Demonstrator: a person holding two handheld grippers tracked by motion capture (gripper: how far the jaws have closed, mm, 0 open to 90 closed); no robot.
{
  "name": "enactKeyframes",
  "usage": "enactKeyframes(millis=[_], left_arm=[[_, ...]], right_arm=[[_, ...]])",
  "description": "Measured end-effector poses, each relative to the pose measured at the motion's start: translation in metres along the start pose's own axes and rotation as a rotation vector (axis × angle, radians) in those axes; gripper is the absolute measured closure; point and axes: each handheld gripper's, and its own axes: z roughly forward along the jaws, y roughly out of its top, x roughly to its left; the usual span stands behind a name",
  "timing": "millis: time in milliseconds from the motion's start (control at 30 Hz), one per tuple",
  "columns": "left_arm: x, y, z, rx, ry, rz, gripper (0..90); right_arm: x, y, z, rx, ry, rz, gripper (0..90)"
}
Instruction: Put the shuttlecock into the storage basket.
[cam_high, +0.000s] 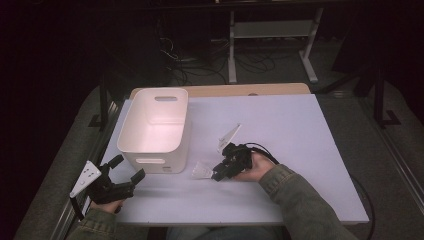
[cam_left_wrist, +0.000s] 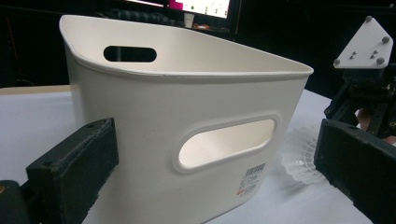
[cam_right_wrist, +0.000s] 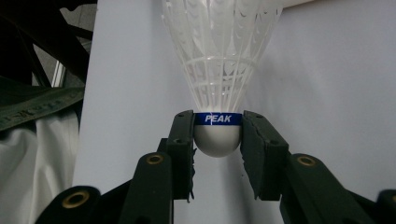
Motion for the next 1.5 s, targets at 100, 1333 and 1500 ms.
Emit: enactKeyframes(millis=[100, 1333, 1500], left_arm=[[0.0, 0.0, 0.0, 0.001, 0.001, 0.001, 0.0], [0.0, 0.0, 0.002, -0.001, 0.0, 0.011, 0.0], [0.0, 0.0, 0.002, 0.0, 0.001, 0.008, 0.0]], right_arm=[[0.002, 0.001, -0.005, -0.014, -0.011, 0.009, 64.1], [0.014, 0.035, -0.083, -0.171, -0.11, 0.019, 64.1], [0.014, 0.043, -0.091, -0.204, -0.121, 0.022, 64.1]])
